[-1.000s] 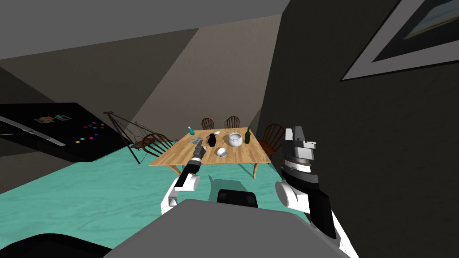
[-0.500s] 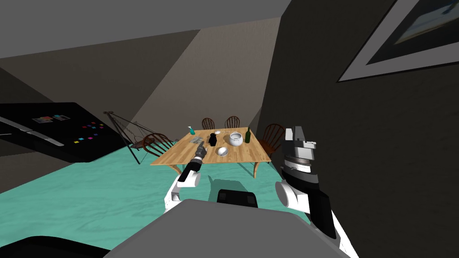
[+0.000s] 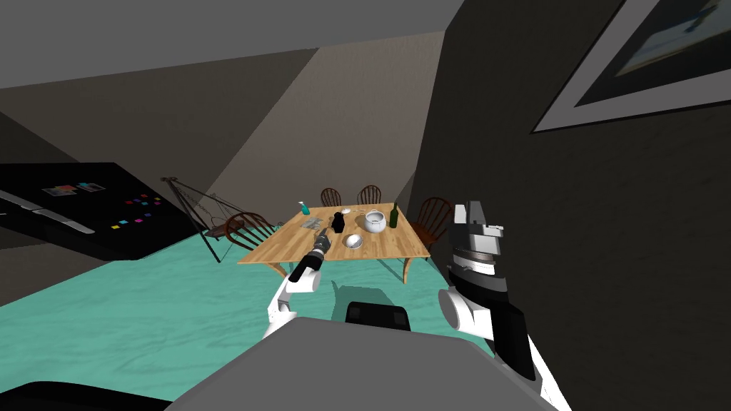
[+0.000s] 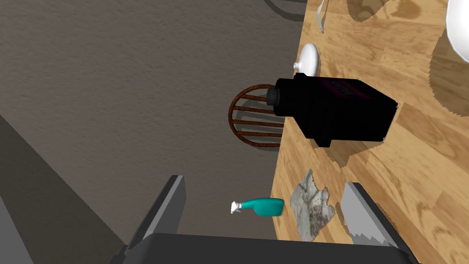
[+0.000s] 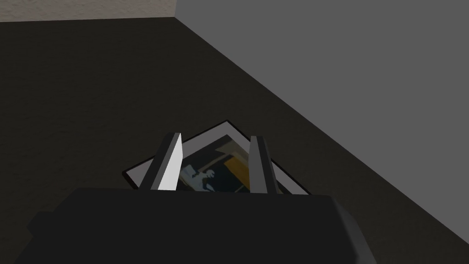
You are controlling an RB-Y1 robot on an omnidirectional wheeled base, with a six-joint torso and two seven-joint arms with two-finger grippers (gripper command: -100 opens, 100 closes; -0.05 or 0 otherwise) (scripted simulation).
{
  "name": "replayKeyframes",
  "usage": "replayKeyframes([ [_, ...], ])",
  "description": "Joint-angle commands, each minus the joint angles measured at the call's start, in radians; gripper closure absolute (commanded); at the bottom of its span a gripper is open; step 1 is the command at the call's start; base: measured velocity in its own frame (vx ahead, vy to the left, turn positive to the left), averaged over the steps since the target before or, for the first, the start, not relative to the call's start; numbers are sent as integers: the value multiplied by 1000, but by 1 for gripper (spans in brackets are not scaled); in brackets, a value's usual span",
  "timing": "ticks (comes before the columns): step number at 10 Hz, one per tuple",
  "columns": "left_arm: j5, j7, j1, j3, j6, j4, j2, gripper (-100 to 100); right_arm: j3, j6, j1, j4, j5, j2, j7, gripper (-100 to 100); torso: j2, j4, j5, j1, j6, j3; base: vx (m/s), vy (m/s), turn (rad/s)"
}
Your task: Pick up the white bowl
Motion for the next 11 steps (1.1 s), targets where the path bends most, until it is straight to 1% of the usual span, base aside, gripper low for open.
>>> replayKeyframes([
  [1,3,5,-6,4,44,8,1,-100,0,0,0,0,0,0,0,0,0,0,0,0,0,0,13,-27,-6],
  [2,6,10,-22,12,76,30,2,-100,0,0,0,0,0,0,0,0,0,0,0,0,0,0,19,-35,-18],
  [3,6,10,-22,12,90,30,2,-100,0,0,0,0,0,0,0,0,-1,0,0,-1,0,0,13,-29,-4],
  [4,7,13,-39,20,124,53,4,-100,0,0,0,0,0,0,0,0,0,0,0,0,0,0,15,-39,-15],
  [5,7,13,-39,20,137,53,4,-100,0,0,0,0,0,0,0,0,0,0,0,-1,0,0,16,-36,-7],
  [6,7,17,-56,29,175,77,5,-100,0,0,0,0,0,0,0,0,0,0,0,-1,0,0,29,-49,-19],
  [7,7,17,-56,29,184,77,5,-100,0,0,0,0,0,0,0,0,-1,0,0,-2,0,-1,29,-42,-7],
  [8,7,19,-73,38,220,100,6,-100,0,0,0,0,0,0,0,0,-1,0,0,-1,0,-1,33,-54,-18],
  [9,7,19,-73,38,232,100,6,-100,0,0,0,0,0,0,0,0,-1,0,0,-2,0,-1,31,-48,-6],
  [10,5,21,-90,47,269,124,8,-100,0,0,0,0,0,0,0,0,-1,0,0,-2,0,-1,37,-58,-18],
  [11,5,21,-90,47,280,124,8,-100,0,0,0,0,0,0,0,0,-2,0,-1,-2,0,-1,35,-52,-8],
])
